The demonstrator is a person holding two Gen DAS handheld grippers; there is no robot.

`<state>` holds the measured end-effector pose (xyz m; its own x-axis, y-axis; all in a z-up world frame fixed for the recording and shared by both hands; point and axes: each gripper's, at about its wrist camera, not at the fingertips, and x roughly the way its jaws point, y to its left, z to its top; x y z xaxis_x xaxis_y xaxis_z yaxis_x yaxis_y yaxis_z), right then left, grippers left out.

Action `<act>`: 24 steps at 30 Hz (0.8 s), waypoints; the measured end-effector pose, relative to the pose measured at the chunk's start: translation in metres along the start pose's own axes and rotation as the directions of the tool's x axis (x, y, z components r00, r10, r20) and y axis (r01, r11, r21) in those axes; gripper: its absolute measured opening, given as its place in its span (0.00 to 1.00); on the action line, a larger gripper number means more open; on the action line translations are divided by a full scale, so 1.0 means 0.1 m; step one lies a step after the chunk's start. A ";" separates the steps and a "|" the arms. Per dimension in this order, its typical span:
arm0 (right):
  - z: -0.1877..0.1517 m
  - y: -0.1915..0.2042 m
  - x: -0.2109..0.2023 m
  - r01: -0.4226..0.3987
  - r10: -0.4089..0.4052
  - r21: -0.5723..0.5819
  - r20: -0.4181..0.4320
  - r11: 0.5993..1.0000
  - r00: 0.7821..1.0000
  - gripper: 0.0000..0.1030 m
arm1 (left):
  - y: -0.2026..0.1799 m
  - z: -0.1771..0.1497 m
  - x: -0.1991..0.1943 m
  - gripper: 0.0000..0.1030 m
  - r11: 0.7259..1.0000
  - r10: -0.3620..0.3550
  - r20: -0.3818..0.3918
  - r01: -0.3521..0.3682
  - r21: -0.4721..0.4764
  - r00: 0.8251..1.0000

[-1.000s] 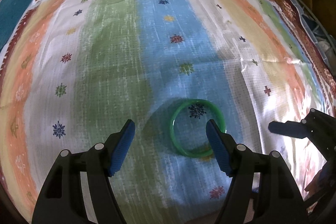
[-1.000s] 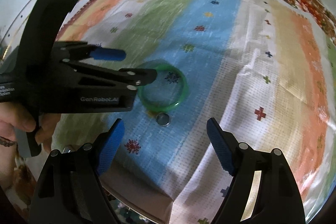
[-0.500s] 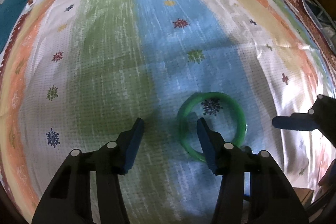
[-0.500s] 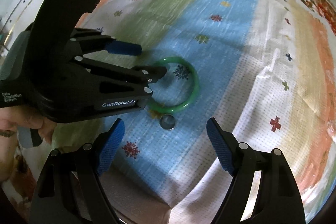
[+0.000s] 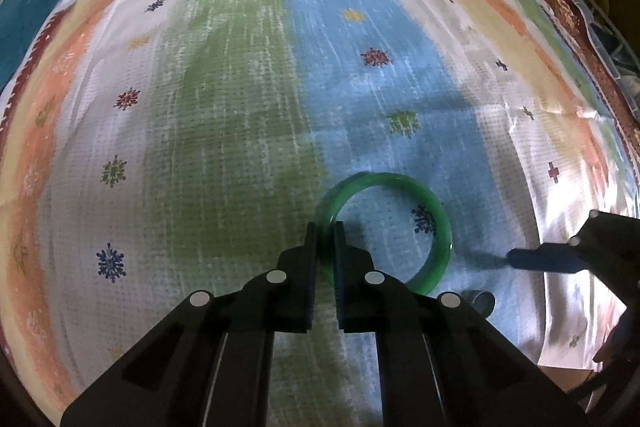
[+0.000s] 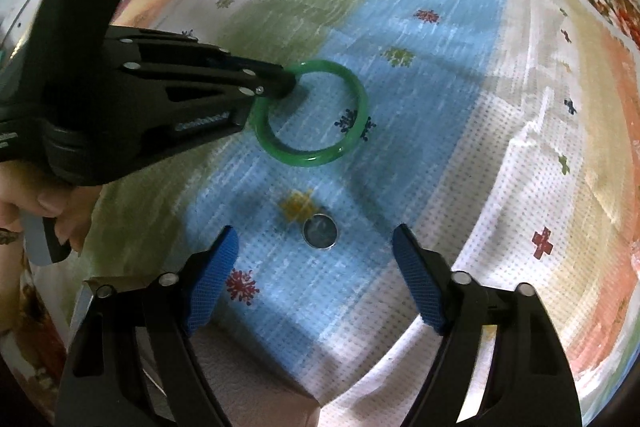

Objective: Organize jewelry
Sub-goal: 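Close the left gripper on the green bangle while the right gripper grasps the silver ring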

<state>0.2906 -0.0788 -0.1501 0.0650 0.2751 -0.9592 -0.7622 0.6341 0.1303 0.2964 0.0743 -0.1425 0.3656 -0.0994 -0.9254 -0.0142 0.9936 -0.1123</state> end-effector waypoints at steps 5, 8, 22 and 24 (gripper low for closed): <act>0.04 -0.01 0.04 0.008 -0.008 0.009 0.003 1.000 1.000 0.62 | -0.01 -0.02 -0.05 0.06 1.000 -0.006 0.013 0.006 -0.002 1.000; 0.05 -0.03 0.04 0.023 -0.023 0.008 0.004 1.000 1.000 0.45 | 0.00 -0.03 -0.06 0.06 1.000 -0.007 0.012 0.007 -0.001 1.000; -0.06 -0.04 -0.02 0.011 -0.012 0.005 0.027 1.000 1.000 0.19 | -0.05 -0.04 -0.11 0.06 1.000 -0.013 0.020 0.013 0.002 1.000; -0.10 -0.05 -0.07 0.017 -0.017 0.014 0.037 1.000 0.999 0.19 | -0.05 -0.05 -0.12 0.06 1.000 -0.012 0.020 0.012 0.004 1.000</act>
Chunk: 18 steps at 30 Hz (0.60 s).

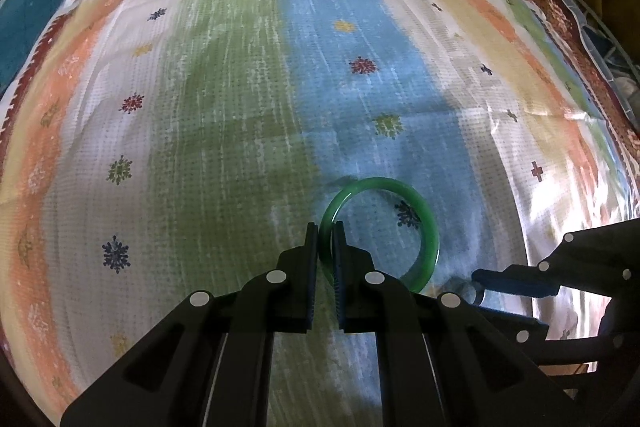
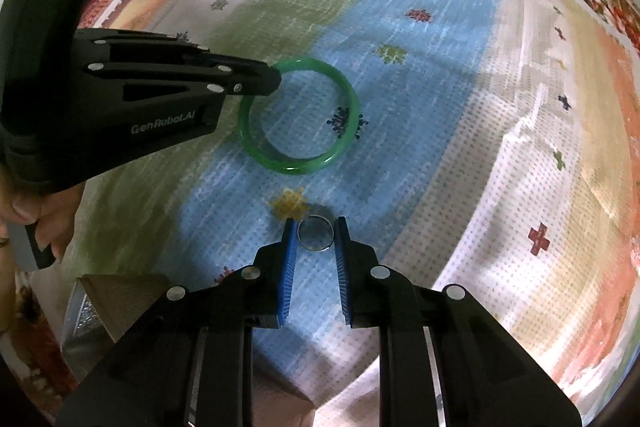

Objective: Organize jewelry
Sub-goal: 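Close the left gripper on the green bangle while the right gripper grasps the silver ring, then lift the green bangle with the left gripper while the right gripper carries the ring over the tin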

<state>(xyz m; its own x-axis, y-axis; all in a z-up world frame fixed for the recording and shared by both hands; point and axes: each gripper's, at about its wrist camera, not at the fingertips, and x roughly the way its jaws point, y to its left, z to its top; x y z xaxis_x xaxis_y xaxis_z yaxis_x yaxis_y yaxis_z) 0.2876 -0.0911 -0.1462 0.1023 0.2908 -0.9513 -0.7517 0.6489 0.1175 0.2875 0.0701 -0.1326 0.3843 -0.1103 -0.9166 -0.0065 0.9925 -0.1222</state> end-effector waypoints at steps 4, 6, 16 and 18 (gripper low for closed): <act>-0.06 -0.02 -0.13 0.009 -0.009 0.010 0.012 1.000 1.000 0.19 | -0.04 -0.02 -0.08 0.07 1.000 0.007 0.006 -0.007 0.010 1.000; -0.08 -0.03 -0.21 0.012 -0.012 0.017 0.024 1.000 1.000 0.19 | -0.06 -0.01 -0.15 0.07 1.000 0.011 0.017 -0.011 0.019 1.000; -0.24 -0.02 -0.57 0.029 -0.034 0.058 0.087 0.998 0.996 0.19 | -0.19 0.00 -0.59 0.08 0.999 0.017 0.077 -0.020 0.037 0.997; -0.24 -0.01 -0.62 0.033 -0.040 0.069 0.101 0.997 0.994 0.19 | -0.20 -0.02 -0.65 0.08 0.999 0.019 0.085 -0.022 0.039 0.996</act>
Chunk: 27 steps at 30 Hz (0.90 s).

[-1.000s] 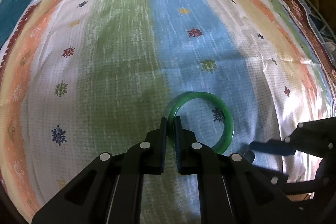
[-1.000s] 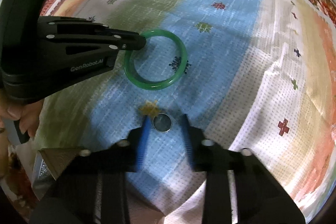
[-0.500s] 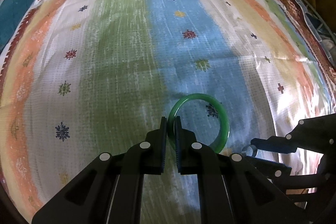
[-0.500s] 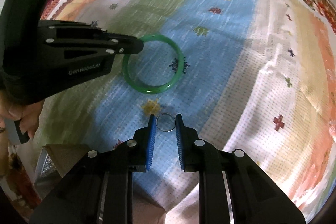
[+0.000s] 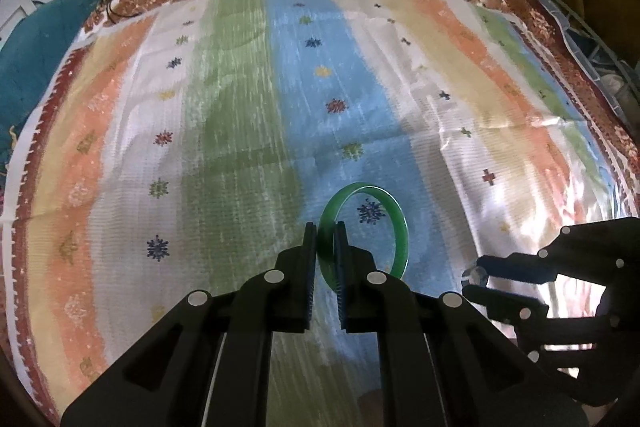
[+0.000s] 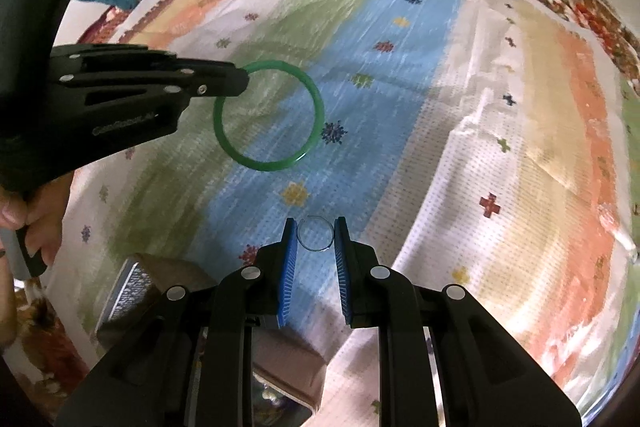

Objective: Organize jewelry
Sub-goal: 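Lift the green bangle with the left gripper while the right gripper carries the ring over the tin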

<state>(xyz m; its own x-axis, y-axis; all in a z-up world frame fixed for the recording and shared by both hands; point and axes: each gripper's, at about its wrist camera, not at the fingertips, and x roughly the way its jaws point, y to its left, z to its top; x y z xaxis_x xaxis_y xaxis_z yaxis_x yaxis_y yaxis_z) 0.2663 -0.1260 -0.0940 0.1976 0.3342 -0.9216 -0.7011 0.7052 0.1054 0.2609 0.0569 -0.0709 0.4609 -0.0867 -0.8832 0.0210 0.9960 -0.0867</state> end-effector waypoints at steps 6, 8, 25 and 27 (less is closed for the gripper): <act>-0.06 0.01 -0.17 0.016 -0.017 0.028 0.044 0.999 0.999 0.19 | -0.05 -0.06 -0.21 0.08 1.000 0.003 0.022 -0.003 -0.002 1.000; -0.09 -0.01 -0.25 0.039 -0.041 0.037 0.067 0.999 0.997 0.19 | -0.08 -0.10 -0.29 0.08 1.000 0.007 0.029 -0.007 0.004 1.000; -0.29 0.05 -0.69 0.033 -0.049 0.093 0.177 0.995 0.983 0.19 | -0.32 -0.35 -0.81 0.08 1.000 -0.010 0.074 0.009 0.015 0.997; -0.33 0.06 -0.73 0.031 -0.049 0.099 0.183 0.995 0.982 0.19 | -0.31 -0.38 -0.85 0.08 1.000 -0.010 0.078 0.009 0.007 0.997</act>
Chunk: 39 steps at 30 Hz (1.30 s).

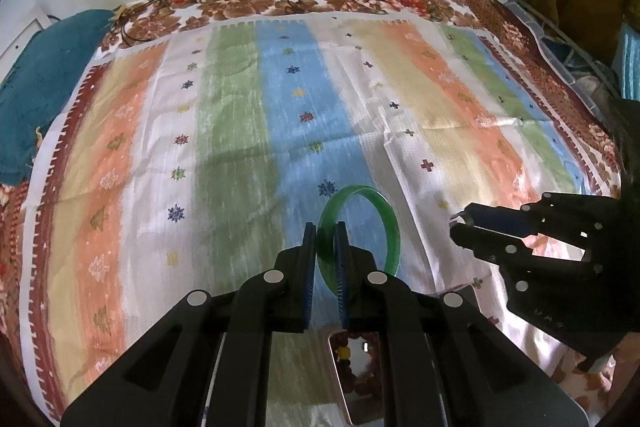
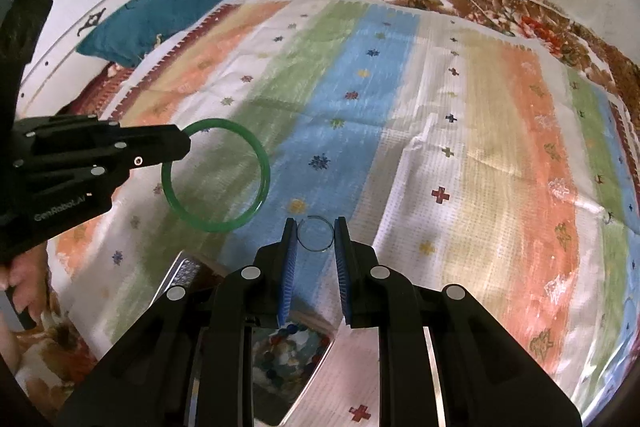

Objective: Organize jewelry
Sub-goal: 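Lift the green bangle with the left gripper while the right gripper carries the ring over the tin, then open both grippers to drop the bangle and ring into the tin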

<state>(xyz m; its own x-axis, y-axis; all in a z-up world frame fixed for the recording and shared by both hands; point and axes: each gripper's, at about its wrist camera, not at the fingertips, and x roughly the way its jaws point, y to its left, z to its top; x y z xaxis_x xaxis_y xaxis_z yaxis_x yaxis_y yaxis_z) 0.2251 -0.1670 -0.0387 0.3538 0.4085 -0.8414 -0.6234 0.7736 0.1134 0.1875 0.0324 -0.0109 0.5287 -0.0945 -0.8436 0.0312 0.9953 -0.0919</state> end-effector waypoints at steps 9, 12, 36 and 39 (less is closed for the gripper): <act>-0.14 0.00 -0.19 -0.003 0.002 0.038 0.035 0.999 0.999 0.19 | -0.10 -0.16 -0.21 0.08 1.000 -0.006 0.024 0.006 -0.001 1.000; -0.18 0.02 -0.25 -0.004 0.002 0.041 0.046 0.999 0.999 0.19 | -0.11 -0.21 -0.28 0.08 1.000 -0.007 0.032 0.007 -0.003 0.999; -0.62 0.31 -0.45 -0.053 0.052 0.019 0.024 0.998 0.998 0.19 | -0.33 -0.68 -0.55 0.09 1.000 -0.018 0.038 0.018 -0.004 0.999; -0.66 0.31 -0.45 -0.066 0.066 0.027 0.019 0.997 0.998 0.19 | -0.37 -0.70 -0.47 0.10 1.000 -0.025 0.010 0.025 0.012 1.000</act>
<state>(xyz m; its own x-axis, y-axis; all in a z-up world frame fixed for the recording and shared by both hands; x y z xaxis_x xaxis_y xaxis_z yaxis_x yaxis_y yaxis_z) 0.1441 -0.1936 -0.0317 0.3255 0.4677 -0.8218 -0.6264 0.7577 0.1831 0.1026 -0.0017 -0.0048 0.5363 -0.1190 -0.8356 0.0548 0.9928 -0.1062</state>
